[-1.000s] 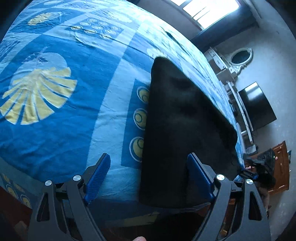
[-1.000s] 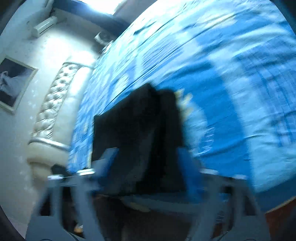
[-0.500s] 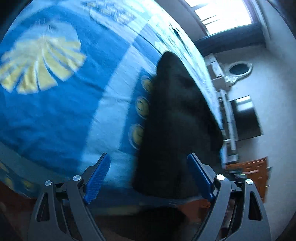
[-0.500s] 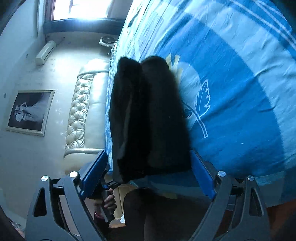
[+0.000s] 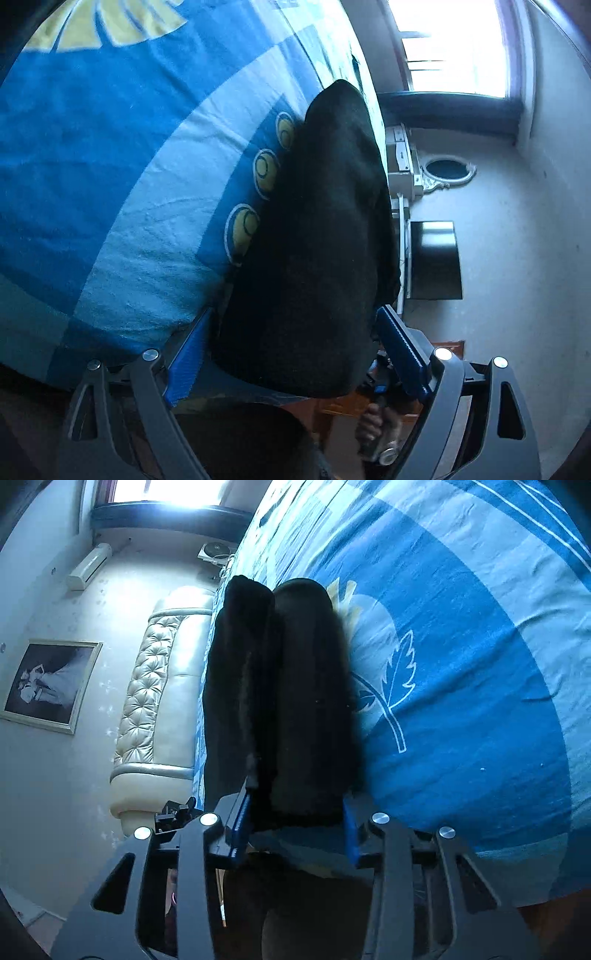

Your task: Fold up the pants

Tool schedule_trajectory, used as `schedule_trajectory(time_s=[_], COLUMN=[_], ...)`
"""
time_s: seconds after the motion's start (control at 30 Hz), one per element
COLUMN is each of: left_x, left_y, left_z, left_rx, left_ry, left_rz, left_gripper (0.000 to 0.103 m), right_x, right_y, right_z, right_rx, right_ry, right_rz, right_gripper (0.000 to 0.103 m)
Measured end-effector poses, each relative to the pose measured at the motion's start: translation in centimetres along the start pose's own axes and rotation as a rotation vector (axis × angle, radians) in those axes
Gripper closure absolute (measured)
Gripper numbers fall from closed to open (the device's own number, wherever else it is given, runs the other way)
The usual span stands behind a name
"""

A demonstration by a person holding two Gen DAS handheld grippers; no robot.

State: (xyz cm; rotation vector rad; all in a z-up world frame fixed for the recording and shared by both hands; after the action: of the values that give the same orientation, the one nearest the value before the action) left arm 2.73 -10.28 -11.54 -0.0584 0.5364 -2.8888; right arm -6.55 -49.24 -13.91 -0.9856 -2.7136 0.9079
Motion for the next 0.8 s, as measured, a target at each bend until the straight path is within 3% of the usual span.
schedule_trajectory(time_s=[0.1, 0.13, 0.17, 0.3, 0.4, 0.67, 0.73, 0.77, 0.8], left_x=[-0.1, -0.2, -0.1, -0.3, 0.1, 0.0, 0.0, 0.1, -0.1], left_y=[0.3, 0.4, 0.3, 0.2, 0.1, -0.5, -0.3, -0.3, -0.1], left_z=[0.5, 0.6, 0.4, -0.1, 0.6, 1.7, 1.4, 1.2, 1.1], left_rx=[-0.017, -0.020, -0.047, -0.050, -0.063, -0.099, -0.096, -0.093, -0.091], left_ry=[0.045, 0.044, 0.044, 0.032, 0.053, 0.114, 0.109, 0.114, 0.115], left_rz=[-0.045, -0.043, -0.022, 0.000, -0.003, 0.017, 0.003, -0.002, -0.006], left_gripper=[0.017, 0.022, 0.043, 0.060, 0.067, 0.071, 0.068, 0.062, 0.057], right_x=[0.0, 0.0, 0.0, -0.1, 0.1, 0.2, 0.1, 0.1, 0.1], right_y=[-0.4, -0.4, -0.5, -0.6, -0.7, -0.1, 0.1, 0.2, 0.2], right_z=[0.3, 0.2, 0.0, -0.3, -0.5, -1.2, -0.7, -0.5, -0.4], right_rx=[-0.009, -0.010, -0.013, -0.007, 0.005, -0.005, 0.020, 0.029, 0.036], right_ry=[0.001, 0.000, -0.003, -0.013, -0.027, -0.028, -0.021, -0.027, -0.034], right_rz=[0.005, 0.007, 0.015, 0.019, 0.028, 0.015, 0.011, -0.005, -0.014], right_gripper=[0.066, 0.066, 0.066, 0.067, 0.068, 0.068, 0.060, 0.052, 0.051])
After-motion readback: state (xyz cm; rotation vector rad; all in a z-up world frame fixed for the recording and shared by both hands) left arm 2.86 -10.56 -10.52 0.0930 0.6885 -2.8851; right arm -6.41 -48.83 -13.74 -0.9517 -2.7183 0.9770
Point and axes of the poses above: each gripper's, at about its wrist camera, not at the fingertips, and y roughly the way its jaws point, z to its right, x to its underside, the point moved 4 cm from there along y, roughly the way its jaws point, and after that the axes turned 5 degrees about x, right-handed, at the moved point
